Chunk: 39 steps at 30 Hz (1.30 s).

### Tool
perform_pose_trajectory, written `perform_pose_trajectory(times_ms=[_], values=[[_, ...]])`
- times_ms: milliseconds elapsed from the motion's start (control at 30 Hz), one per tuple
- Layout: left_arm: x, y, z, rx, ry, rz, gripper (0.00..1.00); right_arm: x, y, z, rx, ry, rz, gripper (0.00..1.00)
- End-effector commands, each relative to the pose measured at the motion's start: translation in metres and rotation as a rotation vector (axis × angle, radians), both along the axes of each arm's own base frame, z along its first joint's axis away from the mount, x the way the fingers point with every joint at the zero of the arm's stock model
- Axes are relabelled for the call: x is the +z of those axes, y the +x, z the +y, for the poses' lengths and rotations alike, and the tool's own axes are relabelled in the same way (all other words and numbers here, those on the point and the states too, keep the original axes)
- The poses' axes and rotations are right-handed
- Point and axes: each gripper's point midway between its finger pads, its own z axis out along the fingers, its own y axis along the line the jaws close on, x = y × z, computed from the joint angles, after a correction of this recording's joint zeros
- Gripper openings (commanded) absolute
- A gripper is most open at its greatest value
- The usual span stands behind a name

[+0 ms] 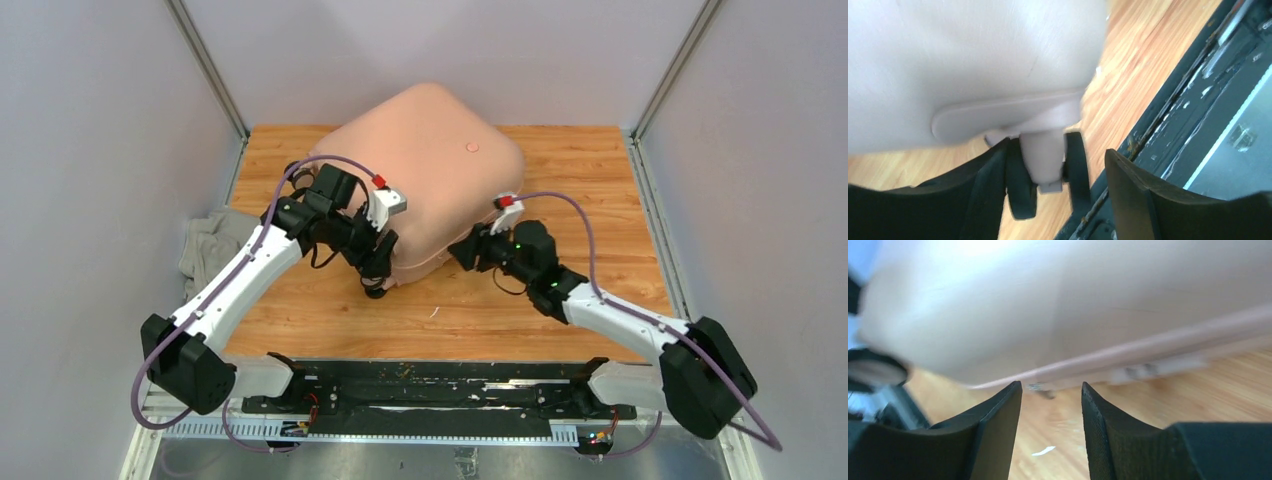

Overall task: Pack the luggage
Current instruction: Zip the luggage at the corner of the board.

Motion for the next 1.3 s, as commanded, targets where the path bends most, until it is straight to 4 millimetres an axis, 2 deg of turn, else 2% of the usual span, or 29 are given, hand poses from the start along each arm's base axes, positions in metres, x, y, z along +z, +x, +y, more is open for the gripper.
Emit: perform_pose_trajectory(times_ms=[0, 67, 167, 267, 367, 467, 533, 600, 700, 767, 800, 900, 1067, 1167, 1267], values=[[0.073, 0.018, -0.053, -0.154, -0.228, -0.21, 0.74, -0.017, 0.027, -0.064, -0.26, 0.018, 0.142, 0.52], [0.077, 0.023, -0.058, -0.157, -0.225, -0.218, 0.98, -0.026, 0.034, -0.077, -0.329, -0.008, 0.19, 0.56], [0.096, 0.036, -0.056, -0.129, -0.203, -0.27, 1.0, -0.034, 0.039, -0.083, -0.378, -0.035, 0.235, 0.58], [0.113, 0.051, -0.034, -0.101, -0.103, -0.384, 1.0, -0.039, 0.043, -0.086, -0.418, -0.05, 0.269, 0.58], [0.134, 0.076, 0.006, -0.018, -0.028, -0.494, 1.0, -0.045, 0.041, -0.088, -0.435, -0.062, 0.311, 0.58], [0.151, 0.11, 0.059, 0.104, 0.029, -0.566, 1.0, -0.052, 0.032, -0.088, -0.431, -0.059, 0.358, 0.59], [0.152, 0.135, 0.098, 0.204, 0.087, -0.578, 1.0, -0.056, 0.026, -0.088, -0.424, -0.051, 0.379, 0.6], [0.141, 0.159, 0.123, 0.249, 0.139, -0.557, 1.0, -0.059, 0.021, -0.087, -0.418, -0.044, 0.393, 0.63], [0.12, 0.183, 0.144, 0.287, 0.165, -0.501, 1.0, -0.061, 0.012, -0.084, -0.396, -0.029, 0.415, 0.69], [0.104, 0.193, 0.151, 0.293, 0.175, -0.462, 1.0, -0.062, 0.007, -0.081, -0.383, -0.021, 0.428, 0.71], [0.096, 0.198, 0.163, 0.316, 0.18, -0.441, 1.0, -0.064, 0.006, -0.081, -0.382, -0.02, 0.434, 0.72], [0.078, 0.211, 0.176, 0.332, 0.183, -0.397, 1.0, -0.064, 0.006, -0.079, -0.378, -0.013, 0.449, 0.73], [0.069, 0.23, 0.203, 0.396, 0.164, -0.367, 1.0, -0.063, 0.008, -0.075, -0.368, -0.008, 0.457, 0.73], [0.059, 0.236, 0.206, 0.378, 0.155, -0.352, 1.0, -0.067, 0.008, -0.074, -0.365, -0.009, 0.465, 0.73], [0.043, 0.236, 0.197, 0.33, 0.121, -0.318, 1.0, -0.069, 0.007, -0.07, -0.354, 0.006, 0.481, 0.73]])
